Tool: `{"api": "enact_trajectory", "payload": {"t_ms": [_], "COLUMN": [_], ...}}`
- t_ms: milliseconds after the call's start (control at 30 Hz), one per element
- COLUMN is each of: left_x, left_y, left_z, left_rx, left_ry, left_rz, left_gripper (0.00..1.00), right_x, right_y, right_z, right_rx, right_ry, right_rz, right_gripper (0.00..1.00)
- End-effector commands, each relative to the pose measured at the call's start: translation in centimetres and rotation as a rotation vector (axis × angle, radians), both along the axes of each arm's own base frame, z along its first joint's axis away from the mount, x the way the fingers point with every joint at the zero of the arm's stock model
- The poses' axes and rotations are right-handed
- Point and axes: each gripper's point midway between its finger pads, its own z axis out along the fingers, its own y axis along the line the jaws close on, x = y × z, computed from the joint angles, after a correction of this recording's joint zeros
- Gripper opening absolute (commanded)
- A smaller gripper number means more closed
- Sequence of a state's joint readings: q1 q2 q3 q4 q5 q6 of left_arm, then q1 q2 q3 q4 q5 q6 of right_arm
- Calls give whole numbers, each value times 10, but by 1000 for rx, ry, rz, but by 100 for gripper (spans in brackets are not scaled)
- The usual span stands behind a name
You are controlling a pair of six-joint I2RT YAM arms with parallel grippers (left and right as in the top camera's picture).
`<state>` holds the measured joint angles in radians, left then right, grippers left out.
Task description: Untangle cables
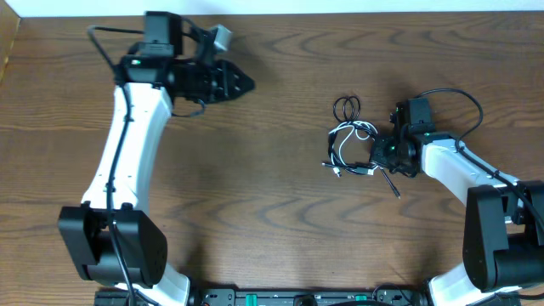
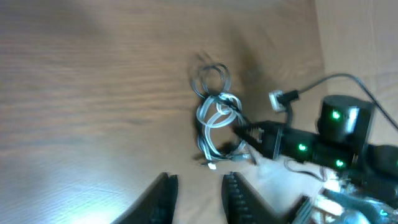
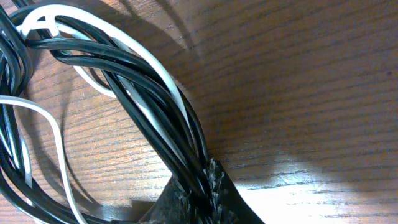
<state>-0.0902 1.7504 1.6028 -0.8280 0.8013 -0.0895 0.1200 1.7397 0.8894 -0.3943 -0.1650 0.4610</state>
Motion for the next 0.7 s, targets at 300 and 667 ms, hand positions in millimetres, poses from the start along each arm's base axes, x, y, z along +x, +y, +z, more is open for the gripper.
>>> {"api": "enact_trajectory", "payload": {"t_ms": [300, 667], "left_x": [-49, -39], "left_y": [-104, -171], "left_z": [-58, -113], "left_rx": [5, -85], "left_ry": [433, 731], "left_rz": [93, 316], "left_gripper": [50, 55], "right_x": [-14, -14], "right_y": [-13, -13], "right_z": [-17, -17], "right_rx": [-56, -56], "right_ry": [59, 59], "right_rz": [-6, -6], "right_gripper": [8, 9]}}
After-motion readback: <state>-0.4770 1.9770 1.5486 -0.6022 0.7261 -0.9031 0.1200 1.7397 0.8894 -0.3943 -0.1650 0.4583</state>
